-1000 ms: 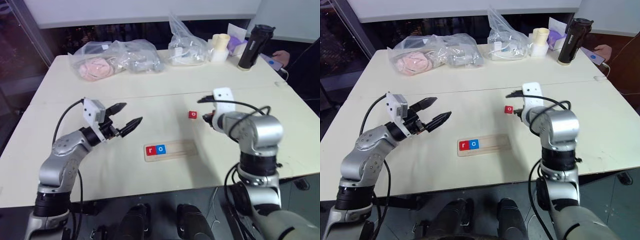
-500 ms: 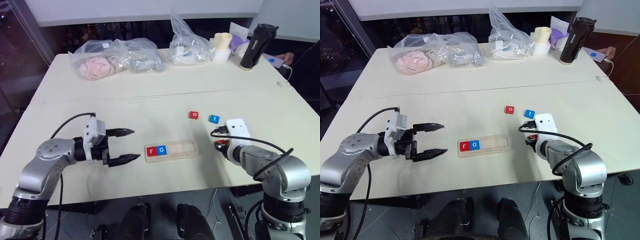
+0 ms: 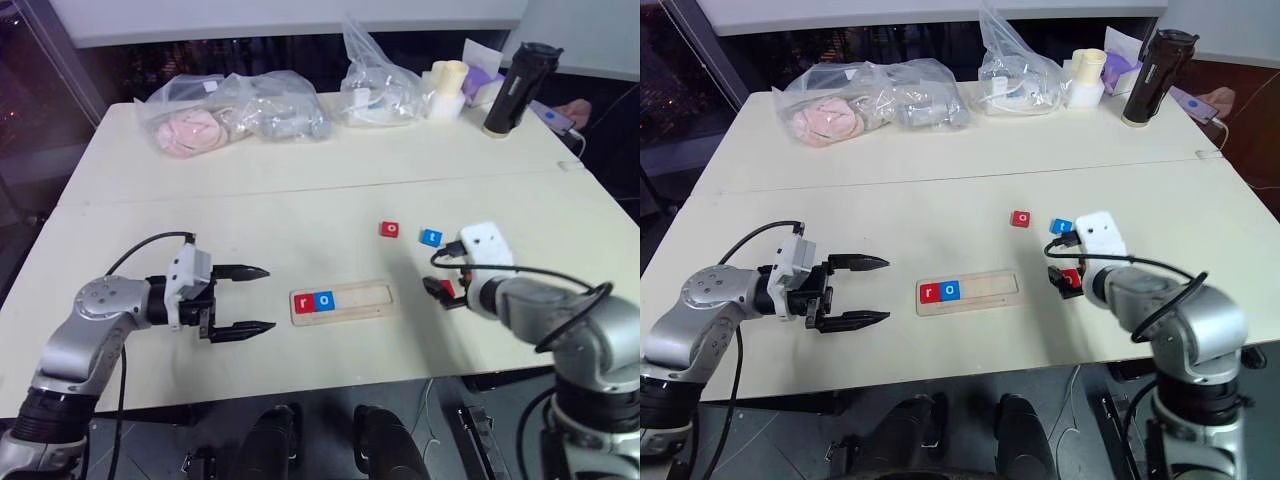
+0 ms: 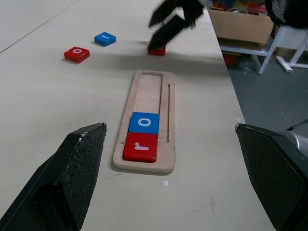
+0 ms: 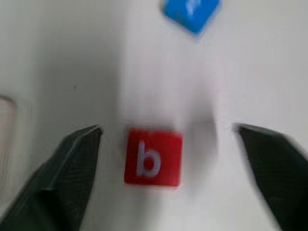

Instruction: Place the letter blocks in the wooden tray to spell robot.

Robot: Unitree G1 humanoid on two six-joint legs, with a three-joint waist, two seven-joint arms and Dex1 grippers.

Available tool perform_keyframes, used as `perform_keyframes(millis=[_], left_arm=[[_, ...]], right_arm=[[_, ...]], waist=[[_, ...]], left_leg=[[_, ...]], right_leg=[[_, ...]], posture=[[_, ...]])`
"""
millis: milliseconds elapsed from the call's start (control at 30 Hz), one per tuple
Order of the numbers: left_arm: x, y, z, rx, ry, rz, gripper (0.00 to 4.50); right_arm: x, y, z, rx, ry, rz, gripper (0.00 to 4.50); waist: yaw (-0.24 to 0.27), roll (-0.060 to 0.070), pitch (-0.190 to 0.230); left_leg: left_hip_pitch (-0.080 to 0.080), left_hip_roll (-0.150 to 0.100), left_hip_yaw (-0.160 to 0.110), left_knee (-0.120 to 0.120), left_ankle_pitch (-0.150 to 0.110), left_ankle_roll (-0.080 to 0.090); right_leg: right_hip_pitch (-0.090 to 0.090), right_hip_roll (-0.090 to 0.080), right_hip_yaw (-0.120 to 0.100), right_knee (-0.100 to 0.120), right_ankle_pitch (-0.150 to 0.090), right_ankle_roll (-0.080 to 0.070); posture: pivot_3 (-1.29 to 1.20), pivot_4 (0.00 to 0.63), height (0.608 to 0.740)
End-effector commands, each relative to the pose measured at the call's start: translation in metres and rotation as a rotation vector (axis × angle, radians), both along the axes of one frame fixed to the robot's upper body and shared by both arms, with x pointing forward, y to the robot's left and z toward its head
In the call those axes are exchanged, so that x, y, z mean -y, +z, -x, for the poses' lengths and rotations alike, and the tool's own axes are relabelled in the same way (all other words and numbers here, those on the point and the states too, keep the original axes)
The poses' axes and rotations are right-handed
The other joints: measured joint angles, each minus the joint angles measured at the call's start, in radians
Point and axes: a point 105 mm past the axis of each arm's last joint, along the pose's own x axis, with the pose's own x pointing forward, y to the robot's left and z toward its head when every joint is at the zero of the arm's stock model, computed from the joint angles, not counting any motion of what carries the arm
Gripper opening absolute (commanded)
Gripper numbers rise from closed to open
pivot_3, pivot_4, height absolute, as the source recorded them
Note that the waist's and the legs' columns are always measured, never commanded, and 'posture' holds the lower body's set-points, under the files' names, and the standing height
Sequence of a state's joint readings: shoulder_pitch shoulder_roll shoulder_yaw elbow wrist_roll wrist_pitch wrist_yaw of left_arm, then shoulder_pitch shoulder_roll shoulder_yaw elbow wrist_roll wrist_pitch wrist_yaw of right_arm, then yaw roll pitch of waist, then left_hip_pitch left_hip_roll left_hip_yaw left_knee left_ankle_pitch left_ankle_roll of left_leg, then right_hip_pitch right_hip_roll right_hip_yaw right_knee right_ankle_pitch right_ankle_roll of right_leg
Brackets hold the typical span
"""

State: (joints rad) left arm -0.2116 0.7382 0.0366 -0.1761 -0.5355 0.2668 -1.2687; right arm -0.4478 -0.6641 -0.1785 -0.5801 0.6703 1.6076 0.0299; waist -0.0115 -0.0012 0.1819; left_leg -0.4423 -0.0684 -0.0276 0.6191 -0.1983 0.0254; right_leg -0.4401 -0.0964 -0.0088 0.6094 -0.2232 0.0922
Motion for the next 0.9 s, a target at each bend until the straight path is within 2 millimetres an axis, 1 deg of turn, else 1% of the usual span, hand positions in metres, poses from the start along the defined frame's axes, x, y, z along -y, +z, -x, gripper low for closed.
perform_keyframes(millis=[33,100,133,267,333,400,533,633,733,900], left_arm=[[0.004,0.009,-0.005,0.046,-0.007,0.003,4.50],[0.006,0.010,-0.006,0.049,-0.010,0.006,4.50],[0.006,0.010,-0.006,0.049,-0.011,0.007,4.50],[0.008,0.011,-0.008,0.056,-0.013,0.005,4.50],[0.009,0.012,-0.008,0.057,-0.012,0.007,4.50],[0.009,0.011,-0.009,0.059,-0.013,0.000,4.50],[0.010,0.011,-0.009,0.062,-0.013,0.000,4.50],[0.009,0.010,-0.009,0.064,-0.015,-0.005,4.50],[0.008,0.010,-0.009,0.066,-0.015,-0.011,4.50],[0.007,0.011,-0.011,0.074,-0.005,-0.006,4.50]], right_arm=[[-0.023,0.022,0.012,-0.026,0.305,-0.035,4.46],[-0.025,0.025,0.021,-0.027,0.472,-0.016,4.46],[-0.024,0.025,0.023,-0.029,0.526,0.007,4.46],[-0.007,0.017,0.022,0.013,0.749,0.130,4.46],[0.006,0.007,0.022,-0.019,0.831,0.177,4.46],[0.019,-0.005,0.017,-0.044,0.897,0.284,4.46],[0.030,-0.014,0.005,-0.059,0.970,0.331,4.46],[0.038,-0.021,-0.003,-0.077,0.996,0.371,4.46],[0.042,-0.023,-0.011,-0.087,1.000,0.357,4.46],[0.044,-0.026,-0.022,-0.084,1.003,0.342,4.46]], waist=[[0.001,-0.001,0.000],[0.004,-0.002,0.000],[0.003,-0.002,0.000],[0.001,-0.002,0.001],[-0.001,-0.002,0.001],[0.000,-0.002,0.001],[-0.001,-0.002,0.001],[0.002,-0.001,0.001],[0.003,-0.001,0.001],[0.004,-0.001,0.001]], left_leg=[[0.000,0.000,0.000,0.000,0.000,0.000],[0.000,0.001,-0.001,0.002,-0.001,0.001],[0.000,0.001,-0.001,0.003,-0.001,0.002],[0.000,0.001,0.000,0.010,-0.005,0.007],[0.000,0.001,0.002,0.012,-0.005,0.007],[0.001,0.001,0.003,0.013,-0.006,0.007],[0.001,0.001,0.003,0.012,-0.007,0.005],[0.000,0.001,0.003,0.011,-0.006,0.006],[0.000,0.001,0.004,0.012,-0.006,0.006],[0.000,0.001,0.004,0.013,-0.006,0.006]], right_leg=[[0.001,0.000,-0.001,0.001,0.000,0.000],[0.002,0.001,-0.003,0.001,0.000,0.000],[0.003,0.001,-0.003,0.000,-0.001,0.001],[0.006,0.000,-0.003,0.000,-0.002,0.003],[0.007,-0.002,-0.003,-0.001,-0.001,0.004],[0.007,-0.004,-0.003,-0.001,0.000,0.005],[0.006,-0.006,-0.006,0.000,0.001,0.003],[0.004,-0.006,-0.006,0.002,0.001,0.003],[0.003,-0.006,-0.006,0.003,0.001,0.003],[0.004,-0.006,-0.006,0.003,0.001,0.003]], posture=[[0.00,0.150,0.738],[0.00,0.150,0.738],[0.00,0.150,0.738],[0.00,0.150,0.738],[0.00,0.150,0.738],[0.00,0.150,0.738],[0.00,0.150,0.738],[0.00,0.150,0.738],[0.00,0.150,0.738],[0.00,0.150,0.738]])
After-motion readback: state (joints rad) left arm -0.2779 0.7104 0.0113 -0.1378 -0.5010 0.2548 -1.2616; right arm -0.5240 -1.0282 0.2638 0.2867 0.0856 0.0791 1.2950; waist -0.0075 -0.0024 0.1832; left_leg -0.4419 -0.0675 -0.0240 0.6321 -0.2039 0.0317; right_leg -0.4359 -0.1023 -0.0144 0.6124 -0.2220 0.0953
